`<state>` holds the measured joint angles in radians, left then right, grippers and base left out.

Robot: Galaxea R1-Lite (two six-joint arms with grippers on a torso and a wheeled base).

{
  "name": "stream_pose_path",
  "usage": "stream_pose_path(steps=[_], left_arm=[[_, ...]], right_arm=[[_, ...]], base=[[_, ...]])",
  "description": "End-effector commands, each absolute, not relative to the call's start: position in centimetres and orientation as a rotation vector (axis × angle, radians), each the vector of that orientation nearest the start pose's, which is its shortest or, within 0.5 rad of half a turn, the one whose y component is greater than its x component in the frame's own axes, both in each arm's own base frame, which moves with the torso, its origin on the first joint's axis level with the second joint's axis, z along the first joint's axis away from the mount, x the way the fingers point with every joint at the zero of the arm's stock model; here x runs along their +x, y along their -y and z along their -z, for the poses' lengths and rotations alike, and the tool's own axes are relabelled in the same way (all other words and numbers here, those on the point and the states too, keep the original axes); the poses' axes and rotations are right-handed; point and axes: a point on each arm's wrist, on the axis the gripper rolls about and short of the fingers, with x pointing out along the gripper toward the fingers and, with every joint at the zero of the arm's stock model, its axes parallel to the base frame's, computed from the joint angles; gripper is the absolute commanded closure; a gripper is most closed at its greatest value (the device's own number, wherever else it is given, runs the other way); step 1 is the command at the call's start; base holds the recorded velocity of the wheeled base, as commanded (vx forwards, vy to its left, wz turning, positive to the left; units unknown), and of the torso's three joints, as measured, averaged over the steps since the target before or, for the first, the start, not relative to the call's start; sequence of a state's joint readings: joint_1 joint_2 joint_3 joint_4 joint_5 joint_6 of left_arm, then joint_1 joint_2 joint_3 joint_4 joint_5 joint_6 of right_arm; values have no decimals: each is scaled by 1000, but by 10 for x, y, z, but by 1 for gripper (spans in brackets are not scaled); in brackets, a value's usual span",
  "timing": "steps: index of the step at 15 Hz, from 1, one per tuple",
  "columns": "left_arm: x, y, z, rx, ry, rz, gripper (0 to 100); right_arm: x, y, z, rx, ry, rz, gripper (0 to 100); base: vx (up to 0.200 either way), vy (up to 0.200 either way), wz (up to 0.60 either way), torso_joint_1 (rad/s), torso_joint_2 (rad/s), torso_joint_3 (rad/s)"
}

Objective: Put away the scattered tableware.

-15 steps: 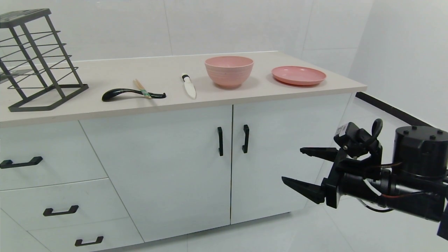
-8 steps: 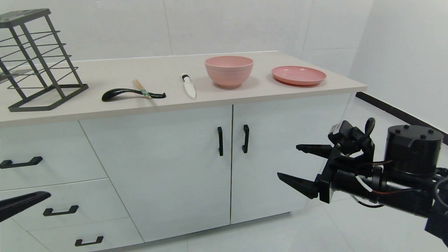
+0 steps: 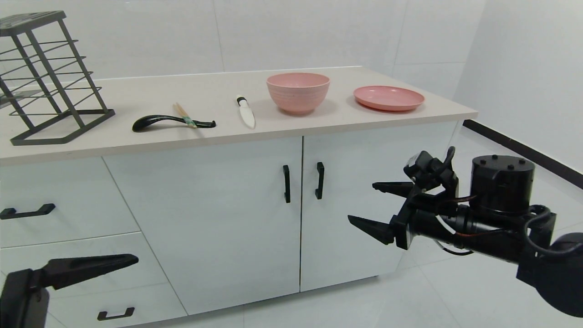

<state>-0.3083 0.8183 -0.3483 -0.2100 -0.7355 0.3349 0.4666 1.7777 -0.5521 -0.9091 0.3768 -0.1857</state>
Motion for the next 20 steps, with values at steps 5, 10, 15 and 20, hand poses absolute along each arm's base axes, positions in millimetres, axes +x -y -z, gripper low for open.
stream_pose_path(steps=[5,10,15,20], left_arm=[[110,83,-173,235,-143,1299,0],[145,107,-146,248,-83,1310,0],[173,124,-136,271,-45,1157,0],[180,139,-140,253,-8,1189,0]], right_arm=[[283,-148,-107,-188,-257,-954,0],[302,-160,-82,-202,-149,-999,0],[316,-166,-70,-205,-151,-995,0],[336,-179,-61,-207,-128,-1002,0]], base=[[0,0,0,0,0,0],[0,0,0,0,0,0],[0,0,0,0,0,0],[0,0,0,0,0,0]])
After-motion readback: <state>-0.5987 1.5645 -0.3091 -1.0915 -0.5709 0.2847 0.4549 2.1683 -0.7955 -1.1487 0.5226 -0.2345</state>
